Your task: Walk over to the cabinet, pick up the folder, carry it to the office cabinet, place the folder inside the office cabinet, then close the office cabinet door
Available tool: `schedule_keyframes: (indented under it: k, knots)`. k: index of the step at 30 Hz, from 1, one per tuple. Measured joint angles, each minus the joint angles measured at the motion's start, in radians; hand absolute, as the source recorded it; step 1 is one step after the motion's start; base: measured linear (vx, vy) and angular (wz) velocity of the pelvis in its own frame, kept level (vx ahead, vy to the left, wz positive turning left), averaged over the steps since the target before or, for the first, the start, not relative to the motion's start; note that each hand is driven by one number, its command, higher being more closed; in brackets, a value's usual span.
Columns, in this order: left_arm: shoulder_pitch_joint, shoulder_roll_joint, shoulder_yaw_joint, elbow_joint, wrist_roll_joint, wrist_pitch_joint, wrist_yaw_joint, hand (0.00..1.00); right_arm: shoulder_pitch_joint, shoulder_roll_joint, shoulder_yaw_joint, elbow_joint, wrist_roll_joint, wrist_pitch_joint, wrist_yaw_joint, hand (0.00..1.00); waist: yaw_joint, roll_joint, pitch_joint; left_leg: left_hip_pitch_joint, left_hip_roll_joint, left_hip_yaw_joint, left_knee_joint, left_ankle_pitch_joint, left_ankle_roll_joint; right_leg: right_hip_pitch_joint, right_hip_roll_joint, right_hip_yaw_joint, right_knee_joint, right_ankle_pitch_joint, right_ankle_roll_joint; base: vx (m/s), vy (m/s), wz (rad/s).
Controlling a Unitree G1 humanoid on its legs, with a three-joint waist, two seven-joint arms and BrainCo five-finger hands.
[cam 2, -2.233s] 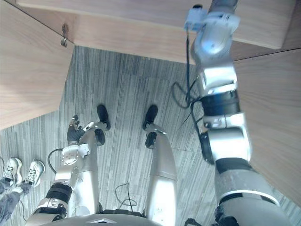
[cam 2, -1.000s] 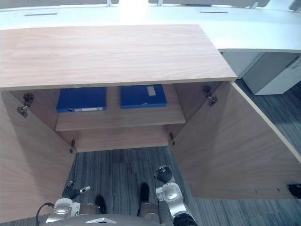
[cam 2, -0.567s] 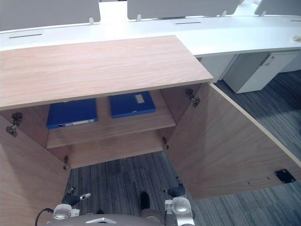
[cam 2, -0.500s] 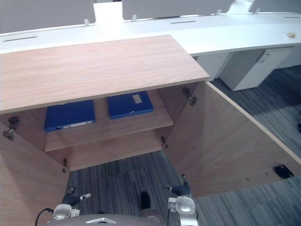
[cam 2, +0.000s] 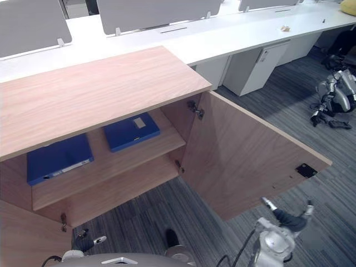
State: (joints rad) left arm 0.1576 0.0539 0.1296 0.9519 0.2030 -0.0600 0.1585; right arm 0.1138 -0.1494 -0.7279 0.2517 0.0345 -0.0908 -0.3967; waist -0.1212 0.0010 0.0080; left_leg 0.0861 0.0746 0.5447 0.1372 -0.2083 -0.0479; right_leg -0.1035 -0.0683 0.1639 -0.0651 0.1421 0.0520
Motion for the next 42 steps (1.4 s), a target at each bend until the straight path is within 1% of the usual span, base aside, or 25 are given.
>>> schedule_keyframes:
  k: [2,3,4,5,6,7,9,12,15,16,19,22,28,29,33,35,38,39,40,42]
  knots:
    - [0.006,0.000,0.007,0.000,0.000,0.000,-0.002,0.00,-0.029,-0.033,-0.020,0.004,0.024,-0.004,-0.003,0.00,0.000,0.007,-0.004,0.003,0.004,0.006,0.000,-0.001,0.001,-0.002,0.005,0.003,0.003,-0.004,-0.004,0.00,-0.020,-0.12]
    - [0.004,0.001,0.007,0.000,0.000,0.000,-0.010,0.00,-0.052,-0.064,-0.033,0.015,0.057,-0.014,-0.004,0.00,-0.001,0.017,-0.006,0.004,0.005,0.006,-0.001,-0.002,0.001,-0.002,0.006,0.003,0.003,-0.007,-0.002,0.01,-0.024,-0.05]
    - [0.004,0.001,0.007,0.000,0.000,0.000,-0.010,0.00,-0.052,-0.064,-0.033,0.015,0.057,-0.014,-0.004,0.00,-0.001,0.017,-0.006,0.004,0.005,0.006,-0.001,-0.002,0.001,-0.002,0.006,0.003,0.003,-0.007,-0.002,0.00,0.000,0.00]
    - [0.003,-0.001,0.007,0.000,-0.001,0.000,-0.016,0.00,-0.087,-0.123,-0.034,0.061,0.090,-0.019,-0.002,0.00,-0.001,0.022,-0.005,0.004,0.005,0.006,-0.002,-0.002,0.001,-0.005,0.007,0.002,0.004,-0.008,0.000,0.00,0.000,0.00]
    - [0.003,-0.003,0.006,0.000,-0.001,0.000,-0.021,0.00,-0.110,-0.155,-0.035,0.089,0.111,-0.020,0.003,0.00,-0.001,0.037,-0.007,0.005,0.007,0.005,-0.003,-0.002,0.001,-0.005,0.008,-0.003,0.005,-0.006,0.005,0.00,-0.030,0.02]
    - [0.003,-0.004,0.006,0.000,-0.001,0.000,-0.021,0.00,-0.121,-0.168,-0.035,0.098,0.122,-0.021,0.003,0.00,-0.001,0.038,-0.004,0.005,0.007,0.005,-0.004,-0.002,0.001,-0.005,0.008,-0.005,0.005,-0.007,0.006,-0.01,-0.033,0.03]
    - [0.000,-0.009,0.002,0.000,-0.002,0.000,-0.031,0.00,-0.155,-0.214,-0.034,0.135,0.158,-0.024,0.011,0.00,-0.001,0.049,0.000,0.005,0.008,0.001,-0.011,-0.001,0.000,-0.005,0.007,-0.012,0.005,-0.009,0.009,-0.02,-0.028,0.04]
    - [0.004,-0.010,-0.022,0.000,-0.003,0.000,-0.035,0.00,-0.182,-0.261,-0.032,0.193,0.176,-0.026,0.026,0.00,0.002,0.067,0.004,0.010,0.007,-0.003,-0.020,0.001,-0.001,-0.003,0.006,-0.017,0.008,-0.016,0.018,-0.03,-0.029,0.05]
    - [0.005,-0.014,-0.047,0.002,-0.004,0.000,-0.036,0.00,-0.189,-0.295,-0.027,0.239,0.179,-0.025,0.052,0.00,0.001,0.075,0.008,0.007,0.006,-0.012,-0.021,0.001,0.000,-0.003,0.005,-0.024,0.010,-0.019,0.022,-0.04,-0.035,0.10]
    - [0.009,-0.015,-0.071,0.003,-0.003,-0.001,-0.041,0.00,-0.190,-0.317,-0.018,0.251,0.196,-0.025,0.063,0.00,-0.006,0.080,0.012,0.003,0.003,-0.021,-0.021,0.002,0.001,-0.003,0.005,-0.033,0.009,-0.020,0.023,-0.05,-0.041,0.13]
    - [0.023,-0.015,-0.096,0.005,-0.003,-0.002,-0.042,0.00,-0.207,-0.352,0.020,0.286,0.196,-0.025,0.073,0.00,-0.016,0.085,0.014,0.003,0.001,-0.023,-0.025,0.003,0.001,-0.003,0.004,-0.035,0.004,-0.020,0.023,-0.06,-0.032,0.05]
    - [0.024,-0.013,-0.117,0.006,-0.002,-0.003,-0.044,0.00,-0.209,-0.377,0.055,0.287,0.196,-0.026,0.090,0.00,-0.020,0.091,0.017,0.004,-0.004,-0.023,-0.035,0.006,0.001,-0.003,0.002,-0.035,-0.008,-0.017,0.028,-0.06,-0.032,-0.01]
    - [0.020,-0.010,-0.151,0.006,0.000,-0.005,-0.057,0.00,-0.246,-0.381,0.097,0.318,0.196,-0.033,0.089,0.00,-0.033,0.108,0.032,0.003,-0.008,-0.026,-0.039,0.007,0.001,-0.001,0.003,-0.037,-0.015,-0.012,0.033,-0.04,-0.036,-0.01]
    - [0.020,-0.010,-0.153,0.006,0.003,-0.005,-0.057,0.00,-0.246,-0.381,0.112,0.317,0.195,-0.034,0.091,0.00,-0.040,0.109,0.035,0.003,-0.009,-0.026,-0.039,0.007,0.001,-0.001,0.003,-0.037,-0.015,-0.012,0.034,-0.06,-0.036,-0.03]
    - [0.019,-0.009,-0.154,0.006,0.024,-0.005,-0.057,0.00,-0.237,-0.377,0.172,0.312,0.195,-0.036,0.092,0.00,-0.052,0.105,0.040,0.006,-0.011,-0.023,-0.037,0.007,0.001,-0.005,0.003,-0.030,-0.019,-0.009,0.038,-0.09,-0.037,-0.05]
    - [0.017,-0.006,-0.154,0.006,0.034,-0.005,-0.058,0.00,-0.230,-0.366,0.180,0.296,0.194,-0.036,0.094,0.00,-0.052,0.101,0.043,0.008,-0.011,-0.020,-0.036,0.007,0.001,-0.006,0.004,-0.023,-0.023,-0.009,0.039,-0.10,-0.041,-0.12]
    - [0.010,0.008,-0.153,0.006,0.039,-0.004,-0.057,0.00,-0.194,-0.307,0.207,0.200,0.194,-0.039,0.093,0.00,-0.054,0.091,0.062,0.019,-0.011,-0.003,-0.035,0.007,0.001,-0.007,0.008,-0.003,-0.023,-0.013,0.033,-0.10,-0.051,-0.20]
    - [0.009,0.011,-0.153,0.012,0.040,-0.004,-0.057,0.00,-0.173,-0.266,0.215,0.153,0.193,-0.042,0.093,0.00,-0.061,0.086,0.066,0.021,-0.009,0.005,-0.034,0.006,0.001,-0.009,0.011,0.005,-0.023,-0.012,0.032,-0.10,-0.068,-0.16]
    - [0.008,0.012,-0.152,0.013,0.041,-0.004,-0.057,0.00,-0.163,-0.248,0.216,0.132,0.193,-0.043,0.093,0.00,-0.062,0.084,0.067,0.022,-0.008,0.006,-0.034,0.006,0.001,-0.010,0.013,0.009,-0.023,-0.012,0.031,-0.09,-0.069,-0.22]
    - [-0.002,0.018,-0.152,0.022,0.058,-0.003,-0.057,0.00,-0.119,-0.175,0.236,0.048,0.192,-0.051,0.090,0.00,-0.066,0.073,0.074,0.023,-0.005,0.015,-0.033,0.006,0.000,-0.017,0.021,0.022,-0.023,-0.008,0.026,-0.06,-0.055,-0.21]
